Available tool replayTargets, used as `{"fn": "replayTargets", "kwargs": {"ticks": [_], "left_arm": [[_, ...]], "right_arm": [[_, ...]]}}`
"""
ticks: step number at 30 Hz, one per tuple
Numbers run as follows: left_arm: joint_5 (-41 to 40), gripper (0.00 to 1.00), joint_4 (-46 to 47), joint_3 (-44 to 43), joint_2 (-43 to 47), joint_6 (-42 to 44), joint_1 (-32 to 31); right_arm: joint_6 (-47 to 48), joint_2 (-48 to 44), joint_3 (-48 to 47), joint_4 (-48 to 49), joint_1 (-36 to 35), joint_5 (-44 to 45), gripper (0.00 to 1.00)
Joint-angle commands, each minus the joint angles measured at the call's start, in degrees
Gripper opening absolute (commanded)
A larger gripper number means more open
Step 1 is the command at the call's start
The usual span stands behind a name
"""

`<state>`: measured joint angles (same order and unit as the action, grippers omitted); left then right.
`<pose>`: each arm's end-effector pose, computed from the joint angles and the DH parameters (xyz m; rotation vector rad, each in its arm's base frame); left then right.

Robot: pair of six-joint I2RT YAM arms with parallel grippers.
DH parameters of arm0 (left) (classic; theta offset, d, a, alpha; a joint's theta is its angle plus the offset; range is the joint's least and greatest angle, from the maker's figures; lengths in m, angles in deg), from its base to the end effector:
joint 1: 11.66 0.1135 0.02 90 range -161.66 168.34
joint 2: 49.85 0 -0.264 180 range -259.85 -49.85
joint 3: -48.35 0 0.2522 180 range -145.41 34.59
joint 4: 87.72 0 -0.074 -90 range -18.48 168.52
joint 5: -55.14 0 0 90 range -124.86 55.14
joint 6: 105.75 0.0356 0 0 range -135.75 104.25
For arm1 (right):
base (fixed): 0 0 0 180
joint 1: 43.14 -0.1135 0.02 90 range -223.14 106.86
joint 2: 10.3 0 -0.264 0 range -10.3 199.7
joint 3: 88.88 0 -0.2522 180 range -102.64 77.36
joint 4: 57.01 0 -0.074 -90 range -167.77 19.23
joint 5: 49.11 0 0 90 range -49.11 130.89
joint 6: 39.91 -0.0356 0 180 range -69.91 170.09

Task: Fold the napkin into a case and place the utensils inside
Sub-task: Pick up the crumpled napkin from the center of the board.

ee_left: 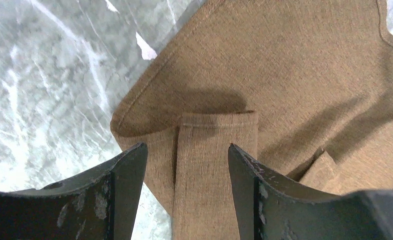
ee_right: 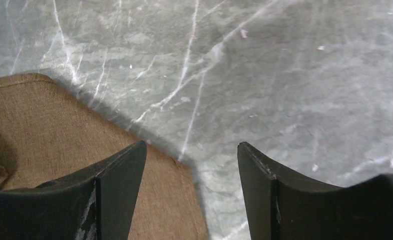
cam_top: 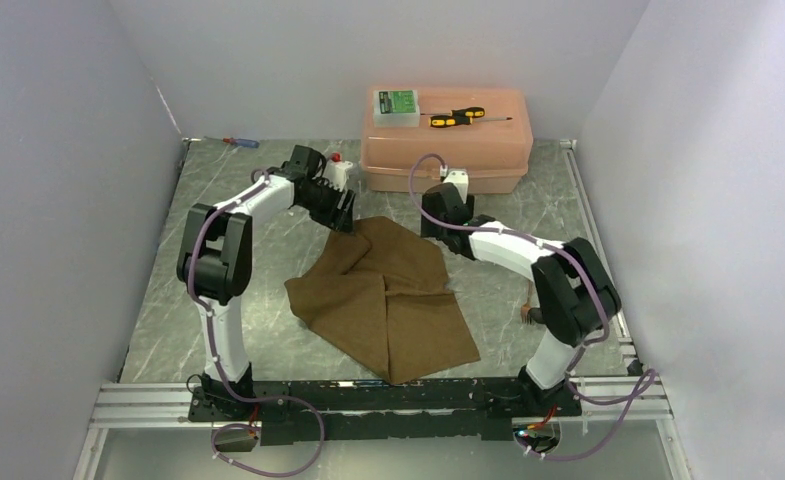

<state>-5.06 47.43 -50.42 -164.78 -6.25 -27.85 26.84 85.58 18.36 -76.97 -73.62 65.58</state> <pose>0.4026 -0.1353 0.1910 0.7461 2.4743 -0.7237 0.3149 0.1681 0.2044 0.0708 2.2392 0.0020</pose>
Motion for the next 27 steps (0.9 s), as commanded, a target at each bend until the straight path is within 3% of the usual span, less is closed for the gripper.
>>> {"fn": "replayTargets", "kwargs": {"ticks": [1,12,20,23,25,27], "left_arm": [[-1.1,0.65,2.3,-2.5,-1.4,1.8,-1.6],[-5.4,0.54,6.1,-0.5,-1.8,0.9,-3.0],[-1.8,0.3,8.2,0.9,-1.6,-0.9,-3.0],[-0.8,0.35,7.8,1.8,-0.9,-0.7,-3.0],[-1.6,0.5,6.8,1.8,-0.6,0.0,-3.0],[-2.2,0.59,5.7,1.6,-0.2,0.6,-3.0]], "right_arm": [[2.0,4.3,-3.0,8.0,-0.2,-2.6,0.71],[2.1,12.5,-7.2,11.7,-0.3,-5.2,0.7],[1.1,16.8,-7.8,13.9,-0.6,-6.2,0.66],[0.6,17.6,-7.9,14.3,-1.1,-7.2,0.65],[0.5,17.9,-8.1,14.2,-1.7,-7.5,0.65],[0.5,17.8,-8.2,14.0,-2.4,-7.3,0.66]]}}
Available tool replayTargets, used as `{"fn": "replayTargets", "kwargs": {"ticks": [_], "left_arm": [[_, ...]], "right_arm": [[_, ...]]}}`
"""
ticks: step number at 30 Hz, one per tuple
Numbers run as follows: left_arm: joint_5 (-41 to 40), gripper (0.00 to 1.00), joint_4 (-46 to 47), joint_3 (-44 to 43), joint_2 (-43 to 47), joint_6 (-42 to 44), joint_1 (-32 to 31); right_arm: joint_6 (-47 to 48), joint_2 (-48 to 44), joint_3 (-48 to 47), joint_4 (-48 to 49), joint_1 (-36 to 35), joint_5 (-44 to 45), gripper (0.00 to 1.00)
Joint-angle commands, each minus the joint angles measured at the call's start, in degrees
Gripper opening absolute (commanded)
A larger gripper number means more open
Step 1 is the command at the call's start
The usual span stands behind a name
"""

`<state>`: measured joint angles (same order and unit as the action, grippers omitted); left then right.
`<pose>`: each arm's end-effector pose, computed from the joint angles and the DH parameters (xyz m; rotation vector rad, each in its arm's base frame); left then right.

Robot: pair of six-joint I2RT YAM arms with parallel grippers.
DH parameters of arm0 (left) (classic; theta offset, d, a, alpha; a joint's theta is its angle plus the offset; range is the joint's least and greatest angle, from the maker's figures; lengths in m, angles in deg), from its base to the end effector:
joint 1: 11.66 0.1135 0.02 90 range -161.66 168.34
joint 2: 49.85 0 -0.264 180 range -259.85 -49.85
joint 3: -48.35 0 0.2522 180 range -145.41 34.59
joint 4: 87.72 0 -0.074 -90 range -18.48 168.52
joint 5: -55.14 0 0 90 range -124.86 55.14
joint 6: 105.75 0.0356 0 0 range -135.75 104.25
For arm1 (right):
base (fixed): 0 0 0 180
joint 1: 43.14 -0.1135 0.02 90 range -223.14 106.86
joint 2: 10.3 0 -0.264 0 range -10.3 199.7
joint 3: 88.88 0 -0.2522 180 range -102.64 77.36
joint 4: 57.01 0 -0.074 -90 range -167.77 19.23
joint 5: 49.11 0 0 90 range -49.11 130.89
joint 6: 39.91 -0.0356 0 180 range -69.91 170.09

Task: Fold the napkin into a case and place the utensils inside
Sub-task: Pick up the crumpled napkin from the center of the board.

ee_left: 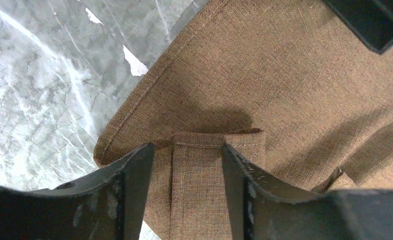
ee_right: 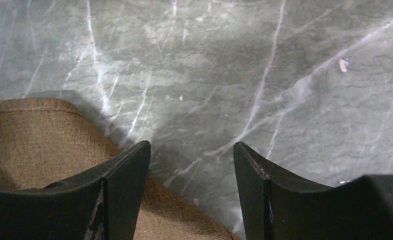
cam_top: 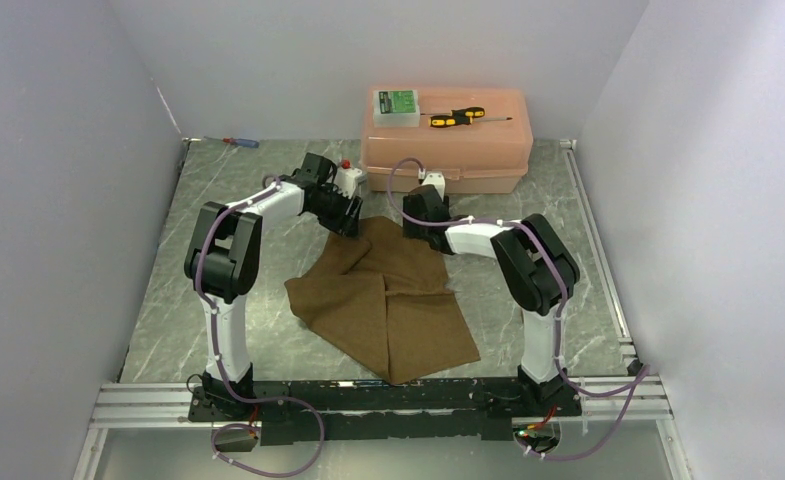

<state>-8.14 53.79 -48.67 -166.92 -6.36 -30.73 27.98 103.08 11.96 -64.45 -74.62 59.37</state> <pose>0.4033 -0.1564 0.1719 0.7945 2.4371 -0.6660 0.3588 0.2065 0.1424 -0.0201 2.2560 0.1285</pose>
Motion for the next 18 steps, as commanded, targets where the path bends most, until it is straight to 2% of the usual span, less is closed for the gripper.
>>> {"fn": "replayTargets", "kwargs": {"ticks": [1,5,13,15,18], "left_arm": [[0.8,0.62,-1.0,-0.2,2.2,0.9,0.0],[1.7,0.62,-0.9,0.6,3.4,1.2,0.0],[3.1,0.4,1.5,1.5,0.5,-2.0,0.0],[2.2,0.29,2.4,1.4,1.0,-2.9,0.0],[0.6,0.11,2.2,0.5,2.5,-3.1,0.0]], "right_arm": [[-0.7,0.2,-1.7,1.5,-1.6,-1.0,0.66],[-0.8,-0.3,-1.5,1.5,-1.7,-1.0,0.65],[-0.7,0.9,-3.3,0.6,-2.5,-2.1,0.56],[-0.5,1.2,-3.8,0.3,-2.8,-2.1,0.49],[-0.2,0.8,-4.0,0.3,-2.9,-1.9,0.33]]}}
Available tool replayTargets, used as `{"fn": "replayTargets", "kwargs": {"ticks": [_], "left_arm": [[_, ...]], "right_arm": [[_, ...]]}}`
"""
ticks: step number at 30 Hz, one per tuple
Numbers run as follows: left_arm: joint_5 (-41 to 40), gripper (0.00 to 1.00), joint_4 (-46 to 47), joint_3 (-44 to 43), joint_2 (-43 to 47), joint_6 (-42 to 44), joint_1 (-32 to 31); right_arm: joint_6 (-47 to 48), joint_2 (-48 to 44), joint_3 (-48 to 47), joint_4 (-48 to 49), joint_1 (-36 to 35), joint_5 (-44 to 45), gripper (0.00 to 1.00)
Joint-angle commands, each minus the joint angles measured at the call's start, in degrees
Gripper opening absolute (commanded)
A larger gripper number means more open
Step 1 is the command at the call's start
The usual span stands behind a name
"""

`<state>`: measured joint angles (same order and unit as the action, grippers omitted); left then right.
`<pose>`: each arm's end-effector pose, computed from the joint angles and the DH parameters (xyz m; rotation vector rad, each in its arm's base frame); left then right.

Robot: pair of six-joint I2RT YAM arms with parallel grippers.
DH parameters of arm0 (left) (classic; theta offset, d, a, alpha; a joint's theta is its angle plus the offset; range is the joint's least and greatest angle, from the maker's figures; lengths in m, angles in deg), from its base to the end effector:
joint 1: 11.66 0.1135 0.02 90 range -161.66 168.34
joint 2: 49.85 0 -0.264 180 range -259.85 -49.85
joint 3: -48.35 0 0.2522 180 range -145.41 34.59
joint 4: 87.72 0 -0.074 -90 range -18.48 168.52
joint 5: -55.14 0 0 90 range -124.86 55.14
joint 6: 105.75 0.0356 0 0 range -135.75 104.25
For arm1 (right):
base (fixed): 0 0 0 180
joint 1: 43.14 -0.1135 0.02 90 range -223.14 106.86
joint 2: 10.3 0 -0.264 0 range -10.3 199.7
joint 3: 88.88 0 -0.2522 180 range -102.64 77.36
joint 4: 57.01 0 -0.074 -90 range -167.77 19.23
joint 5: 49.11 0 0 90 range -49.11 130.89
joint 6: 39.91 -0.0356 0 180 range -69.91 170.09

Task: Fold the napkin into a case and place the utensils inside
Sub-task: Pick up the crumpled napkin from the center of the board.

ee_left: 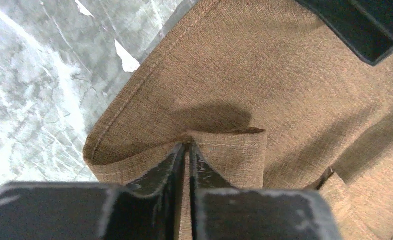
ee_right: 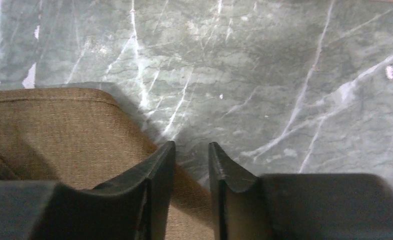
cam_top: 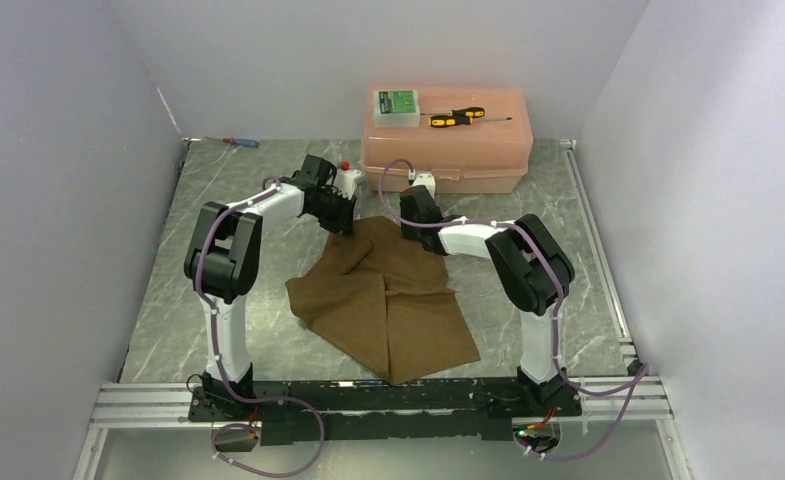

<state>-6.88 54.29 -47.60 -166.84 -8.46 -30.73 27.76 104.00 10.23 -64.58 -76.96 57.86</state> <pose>0.4004 -0.1561 0.1678 0.7580 2.4595 -0.7093 0.3553 0.2255 0.1444 -0.0730 2.2543 0.1867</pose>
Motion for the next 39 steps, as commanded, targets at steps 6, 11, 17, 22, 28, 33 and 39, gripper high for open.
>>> {"fn": "replayTargets", "kwargs": {"ticks": [6,11,17,22,28,33,39], "left_arm": [[0.9,0.03,-3.3,-3.9,7.2,-1.4,0.4],[1.9,0.03,-6.4,-5.1,13.3,-2.0,0.7],[1.9,0.03,-6.4,-1.3,15.4,-2.7,0.7],[-0.7,0.5,-3.8,-0.1,9.3,-2.3,0.7],[-0.5,0.66,-1.4,-3.6,1.8,-3.5,0.7],[-0.4,0.66,0.4,-4.7,-1.1,-4.1,0.5],[0.9,0.65,2.1,-4.6,-2.6,-5.0,0.5]], "right_arm": [[0.3,-2.7,-1.8,0.1,-0.6,1.2,0.0],[1.2,-6.2,-0.3,-0.5,-0.5,4.1,0.0],[1.2,-7.1,1.1,-0.6,-0.4,6.0,0.0],[0.9,-6.4,1.0,-0.6,-0.4,5.2,0.05],[0.9,-5.6,1.3,0.0,-0.4,3.9,0.4],[1.4,-4.3,0.4,0.2,-0.4,3.8,0.46],[1.1,-2.0,-1.0,0.7,-0.4,2.2,0.54]]}}
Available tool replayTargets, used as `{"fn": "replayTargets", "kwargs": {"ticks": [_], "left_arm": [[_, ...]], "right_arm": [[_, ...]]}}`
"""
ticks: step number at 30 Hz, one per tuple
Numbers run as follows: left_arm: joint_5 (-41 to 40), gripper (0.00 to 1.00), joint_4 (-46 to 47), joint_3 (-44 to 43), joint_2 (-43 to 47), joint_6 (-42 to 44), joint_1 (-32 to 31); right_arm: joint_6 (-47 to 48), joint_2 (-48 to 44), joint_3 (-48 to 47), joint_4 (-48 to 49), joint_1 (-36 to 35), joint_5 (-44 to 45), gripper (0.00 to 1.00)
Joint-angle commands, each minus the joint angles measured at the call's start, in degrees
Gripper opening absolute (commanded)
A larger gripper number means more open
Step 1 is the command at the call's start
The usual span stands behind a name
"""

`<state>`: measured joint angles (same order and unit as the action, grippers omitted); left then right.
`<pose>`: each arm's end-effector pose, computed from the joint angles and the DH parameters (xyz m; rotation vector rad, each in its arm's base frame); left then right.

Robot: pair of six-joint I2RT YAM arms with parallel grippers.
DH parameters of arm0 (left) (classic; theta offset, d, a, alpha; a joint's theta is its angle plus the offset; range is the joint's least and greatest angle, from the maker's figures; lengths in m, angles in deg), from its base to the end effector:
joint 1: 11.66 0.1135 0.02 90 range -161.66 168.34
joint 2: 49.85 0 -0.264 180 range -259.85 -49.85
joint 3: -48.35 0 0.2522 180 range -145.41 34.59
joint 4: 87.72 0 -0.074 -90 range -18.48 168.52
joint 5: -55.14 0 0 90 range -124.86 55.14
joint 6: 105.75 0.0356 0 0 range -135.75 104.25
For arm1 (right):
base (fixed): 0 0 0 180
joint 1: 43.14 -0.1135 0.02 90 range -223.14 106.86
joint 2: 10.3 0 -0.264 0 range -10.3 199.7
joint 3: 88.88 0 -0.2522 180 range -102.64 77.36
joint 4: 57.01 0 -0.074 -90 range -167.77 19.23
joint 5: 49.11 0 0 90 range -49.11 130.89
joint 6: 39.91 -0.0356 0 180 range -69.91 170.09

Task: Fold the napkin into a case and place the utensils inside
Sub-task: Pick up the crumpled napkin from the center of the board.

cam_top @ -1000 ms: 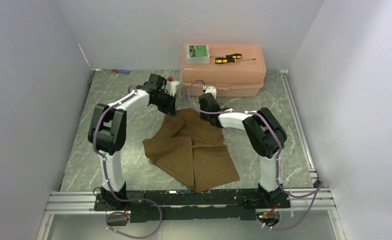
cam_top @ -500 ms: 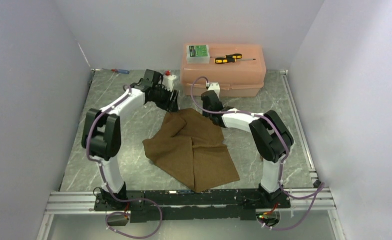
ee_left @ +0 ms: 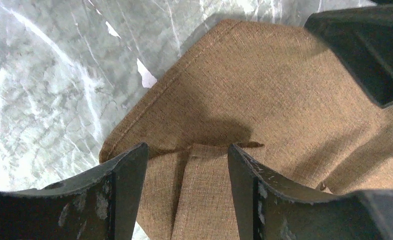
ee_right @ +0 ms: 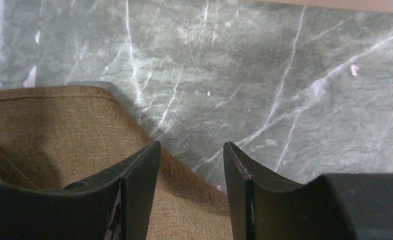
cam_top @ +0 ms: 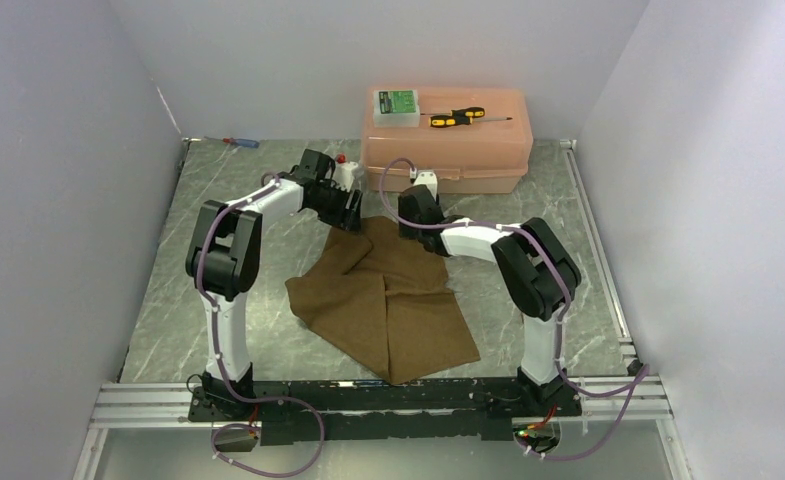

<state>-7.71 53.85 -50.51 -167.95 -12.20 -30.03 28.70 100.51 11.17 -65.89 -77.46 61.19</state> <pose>0.4115 -0.1538 0.1740 0.6616 2.4755 -0.7076 0.3479 0.2226 0.1623 -0.0644 2.2162 0.1345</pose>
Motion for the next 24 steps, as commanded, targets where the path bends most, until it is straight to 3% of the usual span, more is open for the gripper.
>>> {"fn": "replayTargets", "kwargs": {"ticks": [1,15,24], "left_arm": [[2.4,0.64,2.7,-1.7,-1.6,-1.5,-0.3],[6.9,0.54,0.7,-2.6,-2.2,-3.2,-1.9],[3.9,0.5,-1.3,-1.0,1.4,-2.0,-2.4]], "right_arm": [[0.1,1.9,-2.1,2.1,0.2,-1.3,0.54],[-1.4,3.9,-1.3,2.1,0.6,-3.8,0.55],[-1.6,4.1,-0.9,2.1,0.9,-4.1,0.55]]}}
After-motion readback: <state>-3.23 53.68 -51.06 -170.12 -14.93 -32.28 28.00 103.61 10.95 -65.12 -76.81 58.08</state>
